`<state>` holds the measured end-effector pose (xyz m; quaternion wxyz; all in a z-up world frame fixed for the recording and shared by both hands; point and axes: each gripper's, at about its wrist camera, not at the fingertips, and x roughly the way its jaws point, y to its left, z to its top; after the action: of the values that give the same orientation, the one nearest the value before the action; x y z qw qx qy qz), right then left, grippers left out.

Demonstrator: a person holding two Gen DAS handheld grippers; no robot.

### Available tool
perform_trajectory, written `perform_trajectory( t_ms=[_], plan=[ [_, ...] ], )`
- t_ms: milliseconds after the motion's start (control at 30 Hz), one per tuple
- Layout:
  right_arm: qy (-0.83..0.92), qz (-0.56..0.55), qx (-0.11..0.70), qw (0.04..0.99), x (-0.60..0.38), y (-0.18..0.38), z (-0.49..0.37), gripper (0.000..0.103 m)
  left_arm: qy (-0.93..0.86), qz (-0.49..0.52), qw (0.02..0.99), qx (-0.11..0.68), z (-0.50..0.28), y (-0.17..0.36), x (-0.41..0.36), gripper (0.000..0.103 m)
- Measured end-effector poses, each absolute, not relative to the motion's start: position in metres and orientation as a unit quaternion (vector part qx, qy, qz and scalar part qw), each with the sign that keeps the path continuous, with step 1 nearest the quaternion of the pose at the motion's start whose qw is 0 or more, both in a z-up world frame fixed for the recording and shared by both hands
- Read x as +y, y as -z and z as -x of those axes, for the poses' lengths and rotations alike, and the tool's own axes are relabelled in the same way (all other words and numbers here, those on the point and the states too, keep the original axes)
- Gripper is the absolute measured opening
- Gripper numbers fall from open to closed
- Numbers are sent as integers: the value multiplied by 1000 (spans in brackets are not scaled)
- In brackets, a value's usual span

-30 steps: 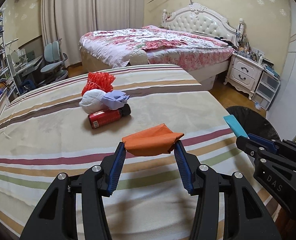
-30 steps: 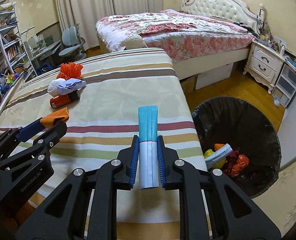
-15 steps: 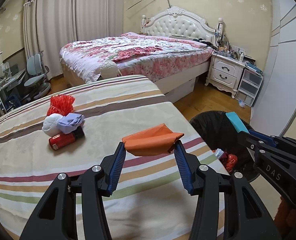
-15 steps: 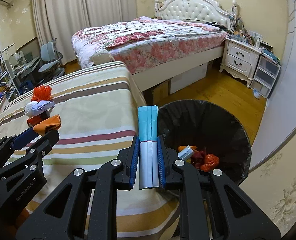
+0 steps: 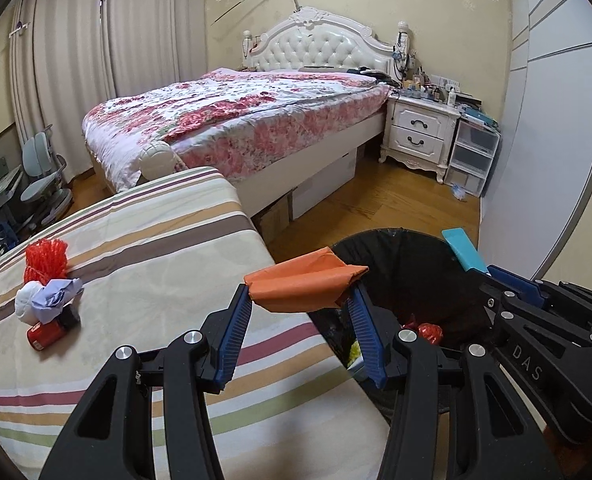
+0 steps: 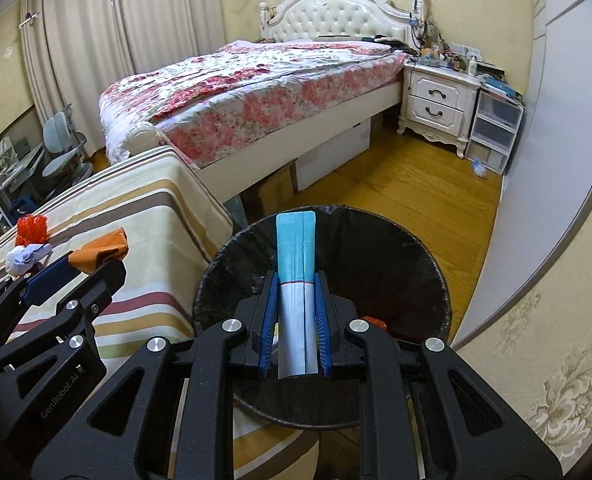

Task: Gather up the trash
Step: 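Carry the tube and orange cloth over the black bin, then open both grippers to drop the tube and cloth into the bin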

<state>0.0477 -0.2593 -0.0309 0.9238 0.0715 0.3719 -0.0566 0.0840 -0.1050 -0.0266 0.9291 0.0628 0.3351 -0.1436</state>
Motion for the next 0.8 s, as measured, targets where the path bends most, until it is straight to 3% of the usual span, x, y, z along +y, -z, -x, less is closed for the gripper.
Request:
perform_trajectory(
  t_ms=[800],
  plan=[
    [88, -101, 389, 912, -300, 53, -60, 19, 146, -113, 918, 351, -104, 45, -153, 52]
  ],
)
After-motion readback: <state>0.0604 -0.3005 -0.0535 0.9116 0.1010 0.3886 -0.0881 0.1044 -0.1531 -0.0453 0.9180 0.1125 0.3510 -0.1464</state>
